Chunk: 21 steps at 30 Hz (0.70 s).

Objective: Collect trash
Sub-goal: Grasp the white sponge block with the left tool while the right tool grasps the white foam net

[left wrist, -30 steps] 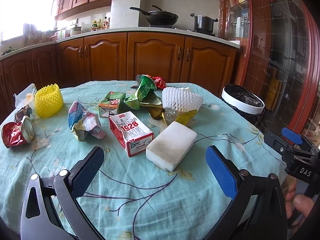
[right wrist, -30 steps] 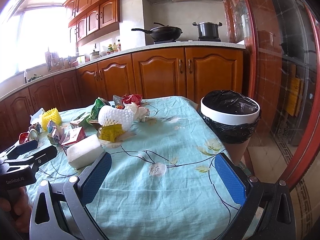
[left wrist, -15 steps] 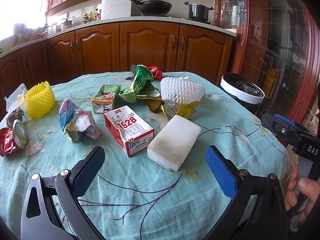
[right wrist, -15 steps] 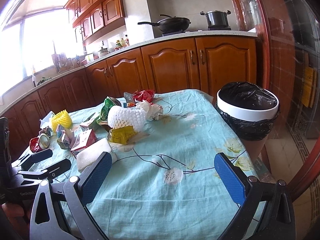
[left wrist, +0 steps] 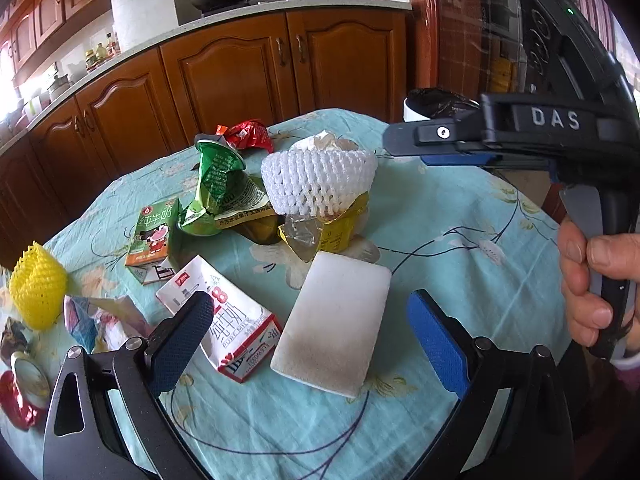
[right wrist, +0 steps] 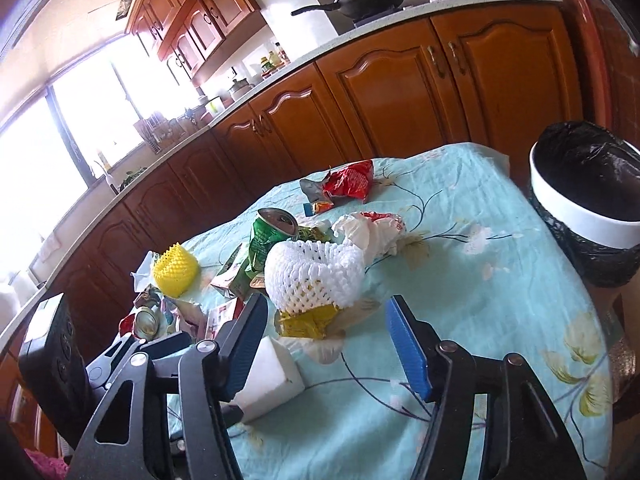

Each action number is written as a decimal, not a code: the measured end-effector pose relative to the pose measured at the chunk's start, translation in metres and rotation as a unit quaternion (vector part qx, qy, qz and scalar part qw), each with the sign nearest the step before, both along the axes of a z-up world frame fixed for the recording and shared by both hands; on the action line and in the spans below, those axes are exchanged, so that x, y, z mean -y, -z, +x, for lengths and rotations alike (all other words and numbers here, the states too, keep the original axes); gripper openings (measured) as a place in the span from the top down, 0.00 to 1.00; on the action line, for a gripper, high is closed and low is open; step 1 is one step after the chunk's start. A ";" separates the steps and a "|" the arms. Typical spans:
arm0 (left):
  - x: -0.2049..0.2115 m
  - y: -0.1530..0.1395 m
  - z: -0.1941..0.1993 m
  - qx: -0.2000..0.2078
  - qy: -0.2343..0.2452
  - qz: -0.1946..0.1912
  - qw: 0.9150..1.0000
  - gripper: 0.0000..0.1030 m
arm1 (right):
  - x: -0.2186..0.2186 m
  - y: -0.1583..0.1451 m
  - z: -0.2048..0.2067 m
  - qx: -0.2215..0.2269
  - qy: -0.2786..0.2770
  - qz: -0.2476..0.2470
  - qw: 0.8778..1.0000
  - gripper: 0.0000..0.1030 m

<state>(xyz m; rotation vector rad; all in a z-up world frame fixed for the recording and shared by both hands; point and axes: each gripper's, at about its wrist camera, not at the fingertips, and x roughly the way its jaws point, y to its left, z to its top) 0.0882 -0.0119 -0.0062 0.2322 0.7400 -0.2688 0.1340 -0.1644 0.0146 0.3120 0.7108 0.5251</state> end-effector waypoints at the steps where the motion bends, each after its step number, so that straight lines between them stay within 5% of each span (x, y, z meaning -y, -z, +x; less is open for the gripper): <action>1: 0.002 0.001 0.004 -0.005 0.004 0.007 1.000 0.04 | -0.003 0.001 0.008 -0.007 -0.004 0.003 1.000 0.43; 6: 0.011 0.011 0.016 -0.025 0.017 0.040 0.999 0.04 | -0.015 0.014 0.039 -0.038 -0.015 0.010 0.999 0.47; 10: 0.015 0.020 0.021 -0.034 0.013 0.059 0.998 0.19 | -0.022 0.026 0.052 -0.061 -0.028 0.016 0.998 0.70; 14: 0.015 0.013 0.017 -0.030 0.022 0.042 0.998 0.52 | -0.021 0.027 0.050 -0.057 -0.031 0.021 0.998 0.86; 21: 0.000 -0.007 0.017 -0.019 0.006 -0.015 1.000 0.55 | 0.002 0.005 0.036 -0.020 -0.014 0.056 0.998 0.89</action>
